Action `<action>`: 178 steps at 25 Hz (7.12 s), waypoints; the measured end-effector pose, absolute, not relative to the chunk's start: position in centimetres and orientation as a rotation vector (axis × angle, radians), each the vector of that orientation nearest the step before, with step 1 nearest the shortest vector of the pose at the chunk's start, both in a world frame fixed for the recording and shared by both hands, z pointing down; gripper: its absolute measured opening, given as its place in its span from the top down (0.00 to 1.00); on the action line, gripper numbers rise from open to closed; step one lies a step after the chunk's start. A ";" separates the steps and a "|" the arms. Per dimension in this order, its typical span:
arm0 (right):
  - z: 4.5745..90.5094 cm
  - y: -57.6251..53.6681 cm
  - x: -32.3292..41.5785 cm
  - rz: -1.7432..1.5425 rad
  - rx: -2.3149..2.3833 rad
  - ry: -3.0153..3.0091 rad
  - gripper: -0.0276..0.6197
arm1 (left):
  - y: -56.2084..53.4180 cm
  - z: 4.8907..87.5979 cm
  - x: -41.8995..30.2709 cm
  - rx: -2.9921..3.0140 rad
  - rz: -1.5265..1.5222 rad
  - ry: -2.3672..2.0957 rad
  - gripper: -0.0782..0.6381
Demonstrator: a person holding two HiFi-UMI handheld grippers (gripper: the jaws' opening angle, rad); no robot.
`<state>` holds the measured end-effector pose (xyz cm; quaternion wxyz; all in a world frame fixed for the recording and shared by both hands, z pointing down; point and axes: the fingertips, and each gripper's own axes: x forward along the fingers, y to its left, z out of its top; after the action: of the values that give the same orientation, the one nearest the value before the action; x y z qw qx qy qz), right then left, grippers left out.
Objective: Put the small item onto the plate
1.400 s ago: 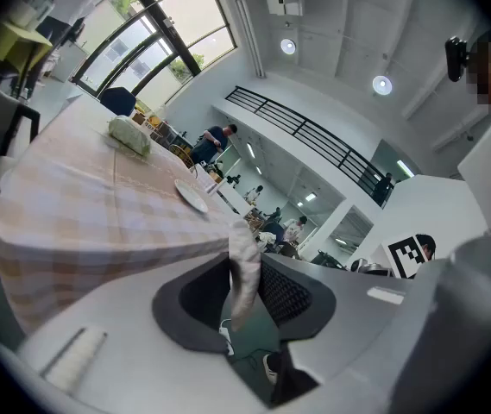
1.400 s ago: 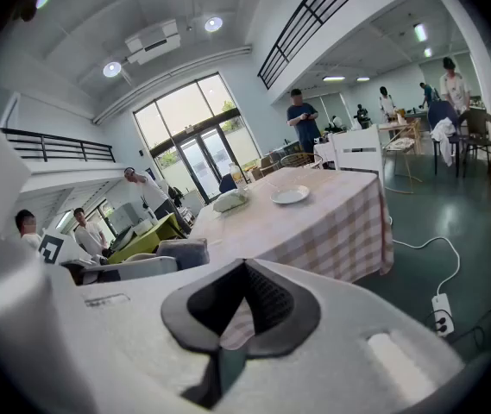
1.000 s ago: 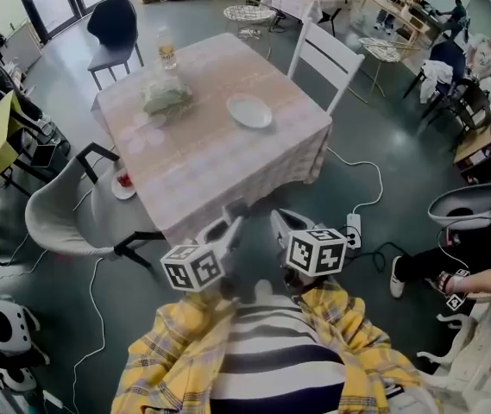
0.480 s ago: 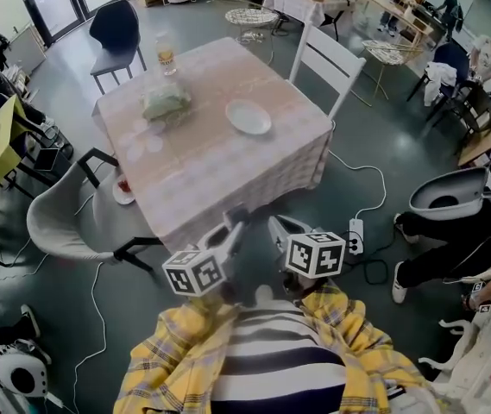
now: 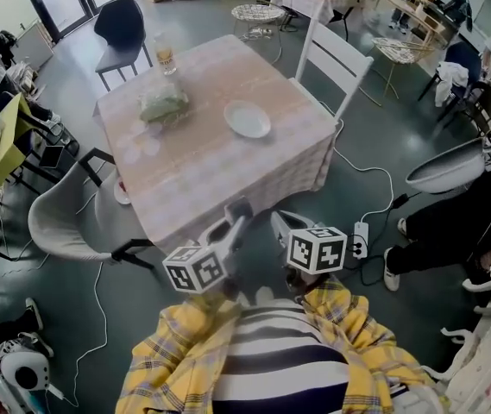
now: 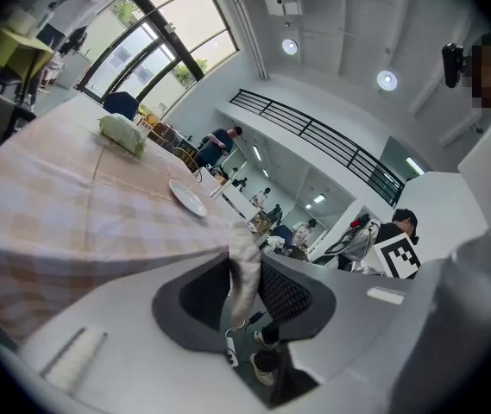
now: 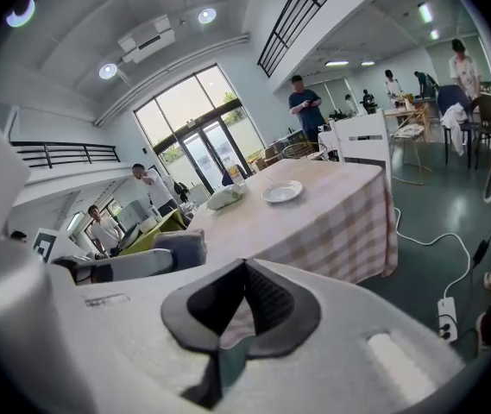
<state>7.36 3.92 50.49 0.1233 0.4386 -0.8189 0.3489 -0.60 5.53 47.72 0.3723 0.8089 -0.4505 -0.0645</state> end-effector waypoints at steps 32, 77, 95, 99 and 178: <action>51.2 -3.2 1.9 1.057 1.644 -2.177 0.96 | -2.7 49.5 -6.0 2.121 -0.072 -0.826 0.77; 54.5 -24.1 5.8 1.061 1.232 -2.284 0.96 | -24.9 53.9 0.5 1.862 -0.014 -1.001 0.76; 54.4 -25.7 5.6 1.062 1.212 -2.283 0.96 | -26.0 55.9 1.2 1.831 0.137 -0.955 0.77; 54.4 -25.8 5.2 1.060 1.212 -2.283 0.96 | -26.4 56.1 0.8 1.876 0.222 -0.995 0.77; 53.7 -16.0 3.3 0.892 1.288 -2.250 0.96 | -15.9 52.2 -2.2 2.200 0.331 -1.212 0.89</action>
<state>3.30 -15.95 53.66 0.1988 0.4603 -0.8043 0.3189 -2.16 -15.94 52.21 0.2994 0.8285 -0.4564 0.1247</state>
